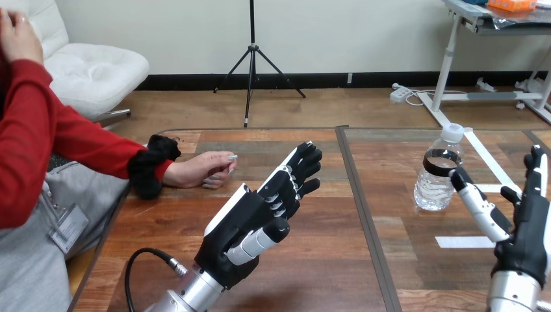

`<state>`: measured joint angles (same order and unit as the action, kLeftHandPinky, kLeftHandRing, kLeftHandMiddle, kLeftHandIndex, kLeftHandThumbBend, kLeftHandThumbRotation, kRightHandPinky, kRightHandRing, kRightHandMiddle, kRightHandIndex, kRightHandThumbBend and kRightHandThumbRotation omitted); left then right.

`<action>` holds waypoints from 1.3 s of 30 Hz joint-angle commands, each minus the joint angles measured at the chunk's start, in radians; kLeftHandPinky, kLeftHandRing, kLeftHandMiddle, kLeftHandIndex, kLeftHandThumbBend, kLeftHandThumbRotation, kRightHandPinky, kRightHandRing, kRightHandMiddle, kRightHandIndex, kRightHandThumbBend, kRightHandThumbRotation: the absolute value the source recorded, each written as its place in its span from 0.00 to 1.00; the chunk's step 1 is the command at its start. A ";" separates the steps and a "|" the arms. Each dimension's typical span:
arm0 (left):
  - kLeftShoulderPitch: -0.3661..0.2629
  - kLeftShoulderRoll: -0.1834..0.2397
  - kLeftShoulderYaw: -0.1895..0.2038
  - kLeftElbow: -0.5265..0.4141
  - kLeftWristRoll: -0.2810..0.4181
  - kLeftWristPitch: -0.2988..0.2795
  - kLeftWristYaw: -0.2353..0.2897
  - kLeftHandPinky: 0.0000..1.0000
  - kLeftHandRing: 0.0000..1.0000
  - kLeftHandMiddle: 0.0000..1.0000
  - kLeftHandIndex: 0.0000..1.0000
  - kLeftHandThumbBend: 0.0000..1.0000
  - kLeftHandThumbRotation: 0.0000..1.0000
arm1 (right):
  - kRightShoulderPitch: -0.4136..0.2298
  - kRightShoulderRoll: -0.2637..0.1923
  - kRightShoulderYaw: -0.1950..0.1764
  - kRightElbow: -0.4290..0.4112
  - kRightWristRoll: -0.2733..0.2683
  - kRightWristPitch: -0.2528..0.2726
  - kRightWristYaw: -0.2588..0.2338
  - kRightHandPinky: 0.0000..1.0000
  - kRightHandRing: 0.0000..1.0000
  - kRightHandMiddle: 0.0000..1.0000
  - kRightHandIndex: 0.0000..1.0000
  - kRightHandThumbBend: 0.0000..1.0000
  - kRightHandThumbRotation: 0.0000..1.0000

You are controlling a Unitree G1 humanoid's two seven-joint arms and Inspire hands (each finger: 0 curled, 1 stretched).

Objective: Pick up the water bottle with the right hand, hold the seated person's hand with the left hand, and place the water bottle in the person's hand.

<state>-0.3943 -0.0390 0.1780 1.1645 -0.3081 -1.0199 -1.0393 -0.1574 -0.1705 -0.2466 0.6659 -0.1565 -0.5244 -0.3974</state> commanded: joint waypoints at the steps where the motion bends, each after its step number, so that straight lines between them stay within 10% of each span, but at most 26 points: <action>1: -0.059 -0.015 0.010 -0.038 -0.022 -0.003 0.000 0.96 1.00 1.00 1.00 1.00 0.75 | -0.101 -0.028 0.015 0.044 -0.005 0.003 -0.001 0.87 1.00 0.97 1.00 1.00 0.53; 39: -0.058 -0.021 0.007 -0.057 -0.051 -0.006 -0.024 0.96 1.00 1.00 1.00 1.00 0.74 | -0.233 -0.068 0.064 0.320 -0.009 -0.027 0.017 0.91 0.99 0.97 1.00 1.00 0.56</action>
<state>-0.3945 -0.0459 0.1778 1.1428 -0.3441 -1.0192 -1.0584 -0.2896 -0.2054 -0.1989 0.9709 -0.1588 -0.5233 -0.3741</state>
